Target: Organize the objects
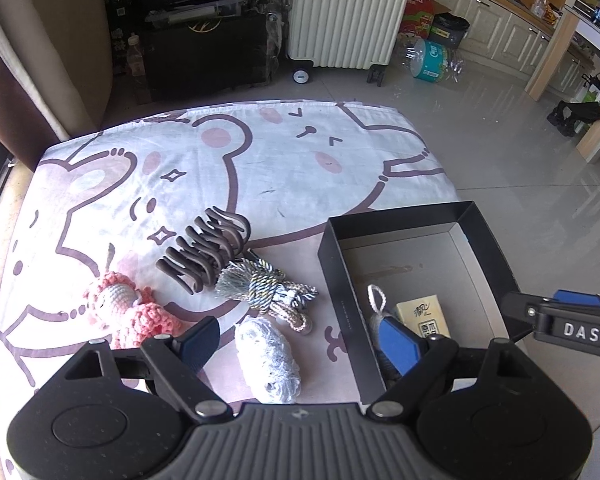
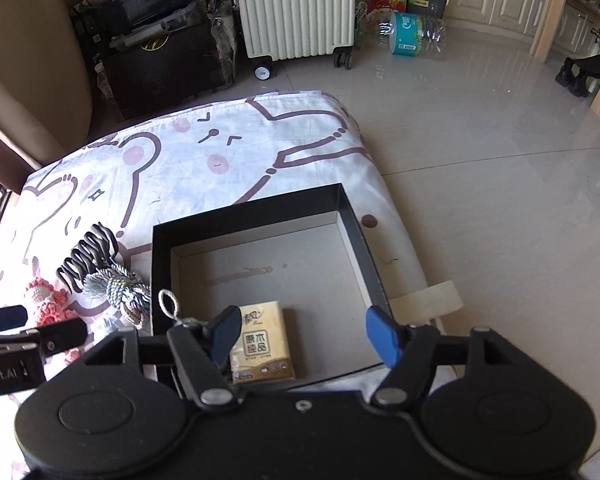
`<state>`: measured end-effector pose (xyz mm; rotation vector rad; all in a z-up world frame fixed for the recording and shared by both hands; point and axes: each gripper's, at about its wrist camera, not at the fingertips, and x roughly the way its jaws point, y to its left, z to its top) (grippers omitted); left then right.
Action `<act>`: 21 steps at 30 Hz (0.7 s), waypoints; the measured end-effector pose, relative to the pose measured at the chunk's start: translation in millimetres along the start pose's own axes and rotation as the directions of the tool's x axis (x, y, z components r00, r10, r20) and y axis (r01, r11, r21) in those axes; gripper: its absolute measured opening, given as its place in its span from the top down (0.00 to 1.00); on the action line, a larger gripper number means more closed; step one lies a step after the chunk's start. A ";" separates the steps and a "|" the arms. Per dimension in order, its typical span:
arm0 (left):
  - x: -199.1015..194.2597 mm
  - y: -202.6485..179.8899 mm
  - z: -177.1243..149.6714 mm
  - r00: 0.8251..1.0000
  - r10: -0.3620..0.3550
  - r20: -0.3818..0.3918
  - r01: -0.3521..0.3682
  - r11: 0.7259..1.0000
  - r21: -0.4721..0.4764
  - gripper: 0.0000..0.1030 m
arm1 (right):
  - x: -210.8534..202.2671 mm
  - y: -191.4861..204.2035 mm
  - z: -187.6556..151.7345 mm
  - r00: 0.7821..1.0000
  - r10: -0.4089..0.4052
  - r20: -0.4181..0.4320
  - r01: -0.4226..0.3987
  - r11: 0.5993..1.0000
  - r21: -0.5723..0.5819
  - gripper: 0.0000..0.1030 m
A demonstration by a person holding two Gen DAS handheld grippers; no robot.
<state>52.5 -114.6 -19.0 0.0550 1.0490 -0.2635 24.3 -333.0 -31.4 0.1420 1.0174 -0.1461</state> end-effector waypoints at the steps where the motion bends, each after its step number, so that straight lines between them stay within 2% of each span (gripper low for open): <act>1: -0.5 0.7 -0.7 1.000 0.009 0.002 -0.009 1.000 -0.002 0.12 | -1.4 -0.8 -1.3 1.000 -0.002 0.004 0.002 1.000 -0.003 0.32; 7: -1.8 1.2 -3.8 0.998 0.060 0.011 -0.060 0.998 0.012 0.05 | -10.3 -6.0 -10.1 0.999 -0.019 0.034 0.019 1.000 -0.007 0.24; 14: 0.0 1.0 -6.8 0.997 0.082 0.013 -0.082 0.996 0.020 0.00 | -15.4 -11.4 -18.2 0.998 -0.043 0.053 0.043 0.999 0.004 0.06; 18: 2.9 -0.2 -8.0 0.996 0.086 0.005 -0.086 0.996 0.024 0.00 | -14.5 -13.2 -21.6 0.997 -0.059 0.056 0.060 0.998 -0.003 0.00; 21: 2.9 -1.7 -8.8 0.996 0.084 0.007 -0.085 0.996 0.028 0.00 | -15.7 -14.7 -23.1 0.996 -0.070 0.060 0.071 0.997 -0.008 0.00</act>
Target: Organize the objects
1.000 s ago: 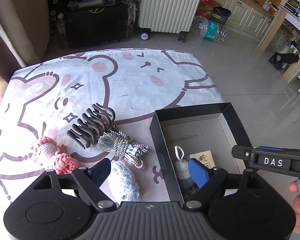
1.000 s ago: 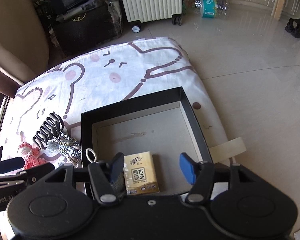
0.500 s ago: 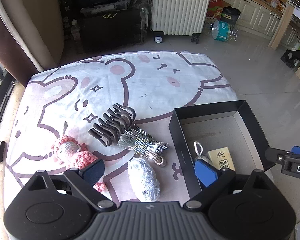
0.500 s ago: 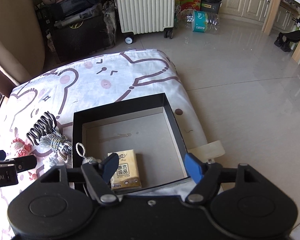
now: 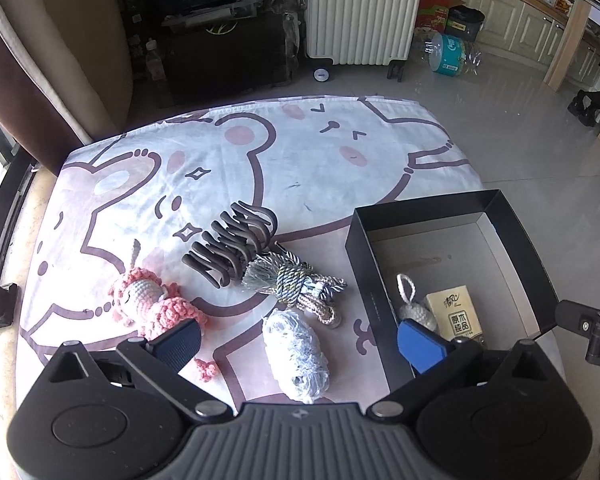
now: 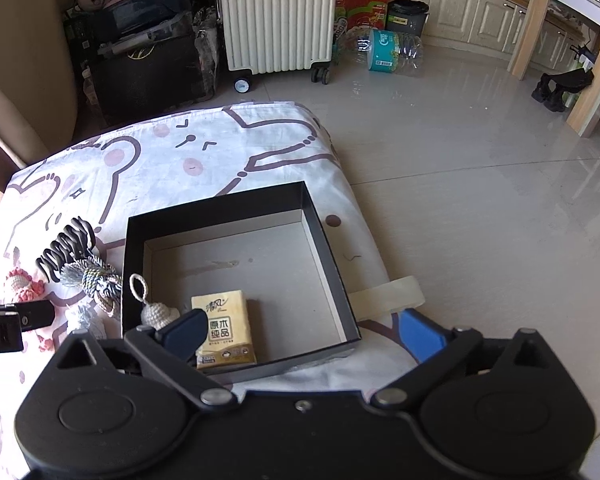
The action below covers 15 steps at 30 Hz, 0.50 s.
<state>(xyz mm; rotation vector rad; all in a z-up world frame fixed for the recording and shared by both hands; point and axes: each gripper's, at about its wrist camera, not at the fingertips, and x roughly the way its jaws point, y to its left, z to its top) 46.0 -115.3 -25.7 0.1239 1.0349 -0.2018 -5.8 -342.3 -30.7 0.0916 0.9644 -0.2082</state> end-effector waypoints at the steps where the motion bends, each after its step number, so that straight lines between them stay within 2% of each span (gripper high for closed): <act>1: -0.2 -0.5 -0.2 1.000 0.000 0.002 0.000 1.000 0.001 0.00 | -0.3 -0.5 -0.1 1.000 -0.003 0.001 0.003 1.000 0.000 0.00; 15: 4.2 -0.3 -0.6 1.000 0.012 -0.003 -0.012 1.000 0.002 0.00 | 3.8 -4.2 -2.8 1.000 -0.010 -0.011 0.010 1.000 0.013 0.00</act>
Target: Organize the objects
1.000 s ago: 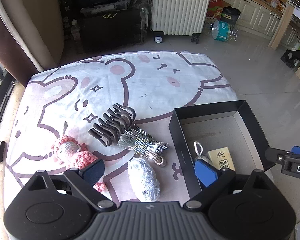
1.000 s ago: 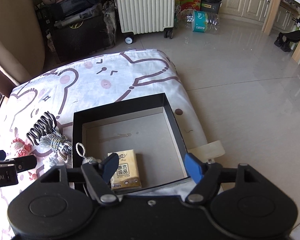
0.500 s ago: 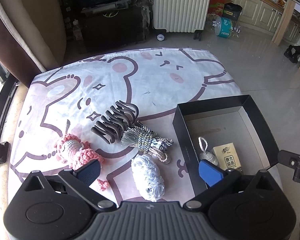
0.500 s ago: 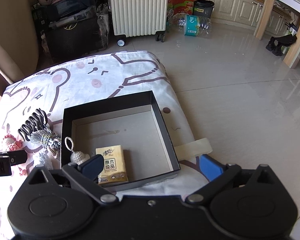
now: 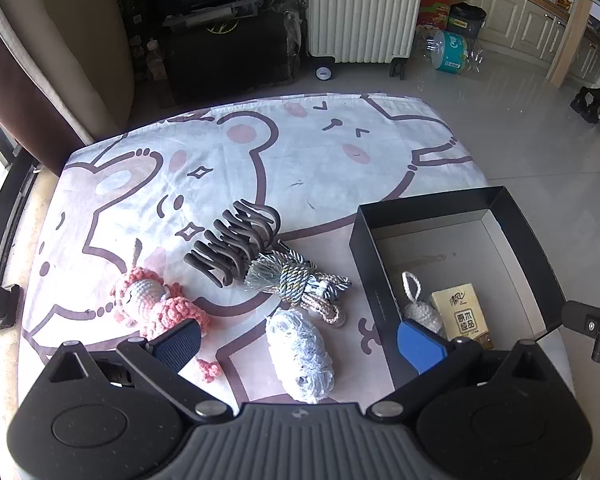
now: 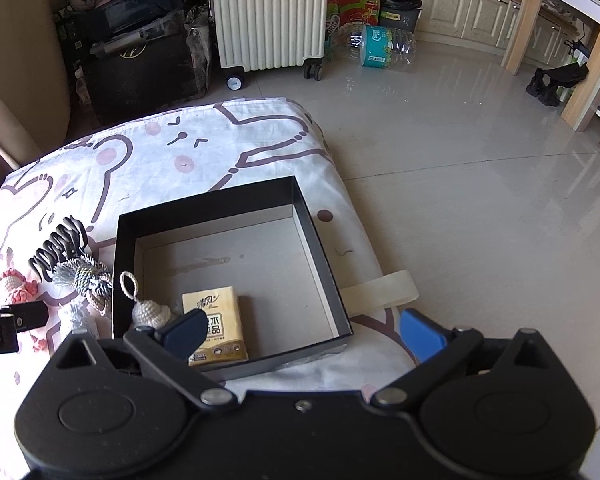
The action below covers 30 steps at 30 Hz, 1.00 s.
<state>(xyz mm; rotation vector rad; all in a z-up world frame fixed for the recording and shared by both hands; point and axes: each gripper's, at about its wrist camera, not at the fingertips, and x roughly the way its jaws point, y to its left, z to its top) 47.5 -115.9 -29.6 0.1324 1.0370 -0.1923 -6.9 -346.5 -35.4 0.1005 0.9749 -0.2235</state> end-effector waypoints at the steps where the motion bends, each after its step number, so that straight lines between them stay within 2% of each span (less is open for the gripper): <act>1: -0.1 0.1 -0.2 1.000 -0.001 0.001 0.001 1.000 -0.001 0.00 | 0.3 0.1 -0.2 1.000 0.000 -0.001 0.000 1.000 -0.002 0.00; 17: -0.9 3.0 -0.1 1.000 -0.009 0.006 0.009 1.000 -0.012 0.00 | 3.3 -1.4 0.3 1.000 -0.003 -0.001 0.003 1.000 0.016 0.00; 30: -5.6 38.6 -4.6 1.000 0.022 0.012 -0.021 0.998 -0.065 0.00 | 5.6 25.7 5.5 0.999 0.044 0.016 -0.044 0.999 -0.009 0.00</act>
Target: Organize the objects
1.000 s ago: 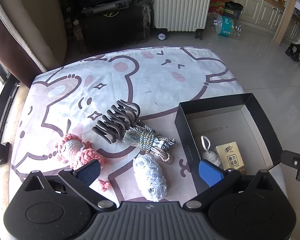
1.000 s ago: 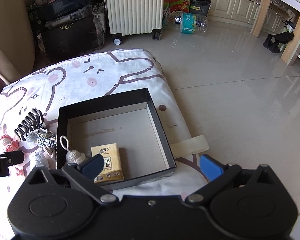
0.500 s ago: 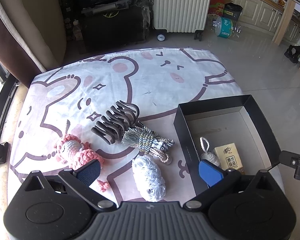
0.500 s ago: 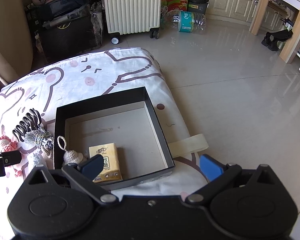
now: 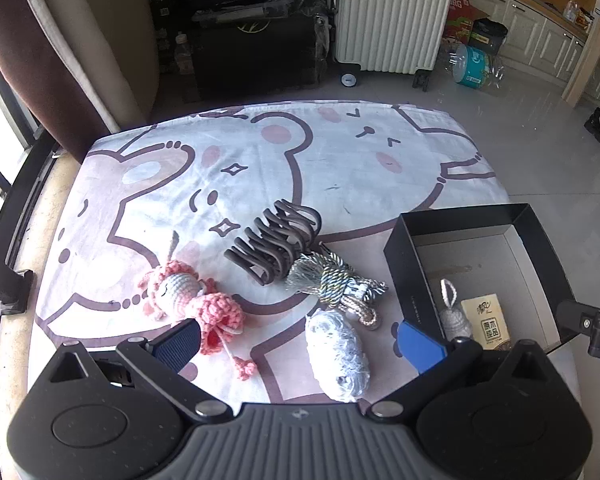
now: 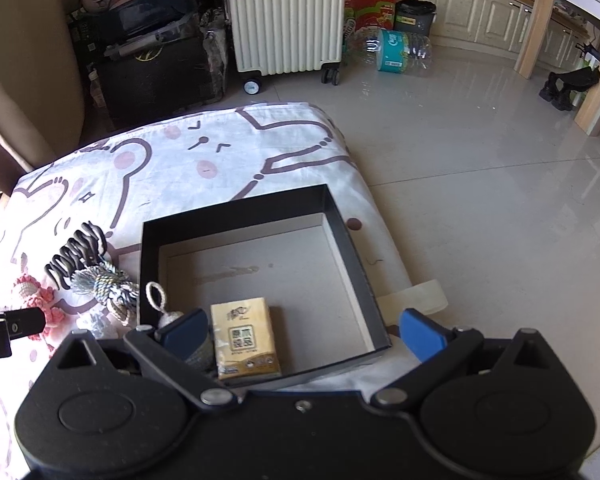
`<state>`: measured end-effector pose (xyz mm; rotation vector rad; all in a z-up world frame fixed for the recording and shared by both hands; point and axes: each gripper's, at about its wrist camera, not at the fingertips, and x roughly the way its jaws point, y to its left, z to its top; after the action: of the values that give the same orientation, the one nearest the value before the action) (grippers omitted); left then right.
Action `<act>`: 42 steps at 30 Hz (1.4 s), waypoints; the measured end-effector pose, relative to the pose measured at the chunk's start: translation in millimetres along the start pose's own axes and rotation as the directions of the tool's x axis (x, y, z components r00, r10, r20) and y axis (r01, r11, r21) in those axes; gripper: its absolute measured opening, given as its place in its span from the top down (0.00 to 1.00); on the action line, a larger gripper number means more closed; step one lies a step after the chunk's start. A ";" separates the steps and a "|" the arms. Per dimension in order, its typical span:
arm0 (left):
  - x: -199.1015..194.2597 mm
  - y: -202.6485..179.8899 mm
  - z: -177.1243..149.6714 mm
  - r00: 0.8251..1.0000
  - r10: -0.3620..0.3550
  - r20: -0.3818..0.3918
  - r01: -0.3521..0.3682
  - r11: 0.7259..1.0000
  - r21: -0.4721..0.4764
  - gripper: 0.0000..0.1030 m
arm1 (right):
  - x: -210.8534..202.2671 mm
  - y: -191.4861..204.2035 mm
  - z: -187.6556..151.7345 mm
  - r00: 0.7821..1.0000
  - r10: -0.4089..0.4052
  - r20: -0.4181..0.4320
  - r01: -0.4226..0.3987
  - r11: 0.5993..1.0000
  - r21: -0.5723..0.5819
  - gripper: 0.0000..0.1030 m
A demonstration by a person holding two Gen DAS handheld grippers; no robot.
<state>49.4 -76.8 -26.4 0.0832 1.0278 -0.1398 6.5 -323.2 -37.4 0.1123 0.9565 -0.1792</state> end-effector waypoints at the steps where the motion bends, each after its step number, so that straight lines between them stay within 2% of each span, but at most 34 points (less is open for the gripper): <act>1: -0.7 3.9 -0.4 1.000 0.004 0.001 -0.004 1.000 -0.006 0.00 | 0.4 3.7 0.6 1.000 0.006 0.001 -0.006 1.000 -0.005 0.00; 12: -10.9 50.6 -7.4 0.999 0.051 0.009 -0.050 0.995 -0.086 0.00 | -1.6 47.3 3.5 0.998 0.061 0.005 -0.061 0.996 -0.067 0.00; 25: -21.1 90.1 -15.3 0.997 0.070 0.020 -0.066 0.984 -0.163 0.00 | -7.1 91.4 2.5 0.993 0.118 0.007 -0.116 0.985 -0.126 0.00; 42: -22.7 108.5 -15.2 0.997 0.056 0.053 -0.044 0.978 -0.205 0.01 | -5.4 117.8 3.2 0.987 0.159 -0.003 -0.157 0.976 -0.152 0.00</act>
<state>41.8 34.2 -14.4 -0.0813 0.9761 0.0095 29.7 -207.8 -29.2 0.0470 0.9445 0.0399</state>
